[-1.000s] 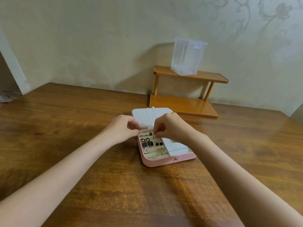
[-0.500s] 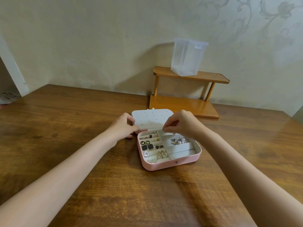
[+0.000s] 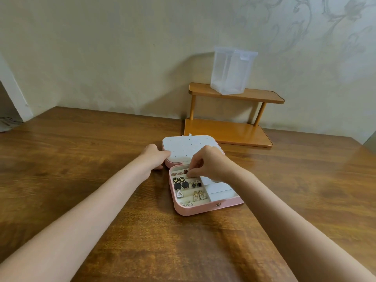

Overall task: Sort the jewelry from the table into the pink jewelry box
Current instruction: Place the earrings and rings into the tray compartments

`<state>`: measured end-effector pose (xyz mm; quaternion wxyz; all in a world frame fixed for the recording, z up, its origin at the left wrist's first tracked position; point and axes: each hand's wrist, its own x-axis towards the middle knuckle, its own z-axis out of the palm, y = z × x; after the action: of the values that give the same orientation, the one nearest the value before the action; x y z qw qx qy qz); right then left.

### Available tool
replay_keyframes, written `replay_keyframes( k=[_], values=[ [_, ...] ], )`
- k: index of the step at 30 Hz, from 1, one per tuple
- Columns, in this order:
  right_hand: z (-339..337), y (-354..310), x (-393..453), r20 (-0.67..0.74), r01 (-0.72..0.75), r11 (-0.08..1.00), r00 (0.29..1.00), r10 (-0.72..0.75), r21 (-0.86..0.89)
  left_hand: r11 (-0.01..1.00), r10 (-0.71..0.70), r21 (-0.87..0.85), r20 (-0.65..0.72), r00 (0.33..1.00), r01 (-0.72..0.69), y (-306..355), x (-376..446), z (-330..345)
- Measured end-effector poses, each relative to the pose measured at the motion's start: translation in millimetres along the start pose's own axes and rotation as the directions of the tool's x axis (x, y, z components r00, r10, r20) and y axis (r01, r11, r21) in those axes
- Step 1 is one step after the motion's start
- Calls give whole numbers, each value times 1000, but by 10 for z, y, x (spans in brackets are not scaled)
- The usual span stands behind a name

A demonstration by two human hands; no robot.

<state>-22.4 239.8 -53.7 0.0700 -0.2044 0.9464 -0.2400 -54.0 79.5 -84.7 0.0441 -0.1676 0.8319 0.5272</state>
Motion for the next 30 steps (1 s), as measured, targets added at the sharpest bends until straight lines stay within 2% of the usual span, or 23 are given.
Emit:
replay_keyframes(
  k=[2, 4, 6, 7, 8, 9, 11, 13, 14, 16, 18, 19, 20, 22, 25, 28, 30],
  values=[
    [-31, 37, -43, -5, -29, 993, 1000, 30, 111, 994, -40, -97, 44, 998, 45, 10, 5, -22],
    [-130, 121, -112, -139, -34, 957, 987, 77, 290, 981, -67, -177, 91, 994, 82, 28, -22, -58],
    [-281, 254, -163, -385, -59, 925, 898, 213, 375, 976, -79, -192, 130, 988, 103, 41, -47, -93],
    [-358, 328, -184, -458, -124, 919, 837, 299, 374, 975, -78, -195, 151, 985, 107, 50, -68, -110],
    [-414, 396, -200, -469, -219, 909, 800, 375, 354, 973, -75, -202, 170, 983, 110, 66, -94, -125],
    [-442, 447, -211, -419, -317, 893, 798, 433, 319, 972, -68, -211, 183, 981, 106, 80, -121, -142],
    [-401, 492, -212, -222, -436, 856, 838, 499, 278, 978, -49, -189, 183, 982, 84, 81, -153, -203],
    [-310, 448, -209, -28, -454, 826, 871, 490, 333, 984, -53, -158, 167, 985, 79, 40, -159, -325],
    [-261, 419, -195, 22, -430, 819, 889, 457, 379, 984, -64, -153, 166, 984, 89, 6, -158, -415],
    [-197, 403, -139, -36, -361, 837, 911, 410, 412, 981, -99, -147, 160, 982, 123, -89, -152, -640],
    [-191, 451, -37, -236, -319, 884, 881, 410, 343, 975, -131, -161, 150, 980, 155, -194, -142, -873],
    [-195, 479, 24, -293, -315, 904, 870, 397, 289, 972, -141, -169, 145, 979, 165, -238, -137, -966],
    [-193, 498, 89, -298, -320, 920, 876, 379, 229, 969, -149, -175, 141, 979, 173, -273, -132, -1036],
    [-147, 514, 242, -205, -330, 939, 917, 343, 94, 965, -163, -184, 139, 977, 187, -312, -118, -1111],
    [4, 418, 456, -108, -262, 965, 960, 258, -22, 961, -167, -197, 154, 974, 196, -311, -101, -1131],
    [125, 343, 678, -118, -210, 977, 972, 203, -44, 955, -179, -208, 158, 971, 210, -304, -87, -1138],
    [179, 326, 802, -121, -187, 973, 978, 172, -133, 956, -182, -203, 154, 971, 211, -304, -82, -1133]
  ],
)
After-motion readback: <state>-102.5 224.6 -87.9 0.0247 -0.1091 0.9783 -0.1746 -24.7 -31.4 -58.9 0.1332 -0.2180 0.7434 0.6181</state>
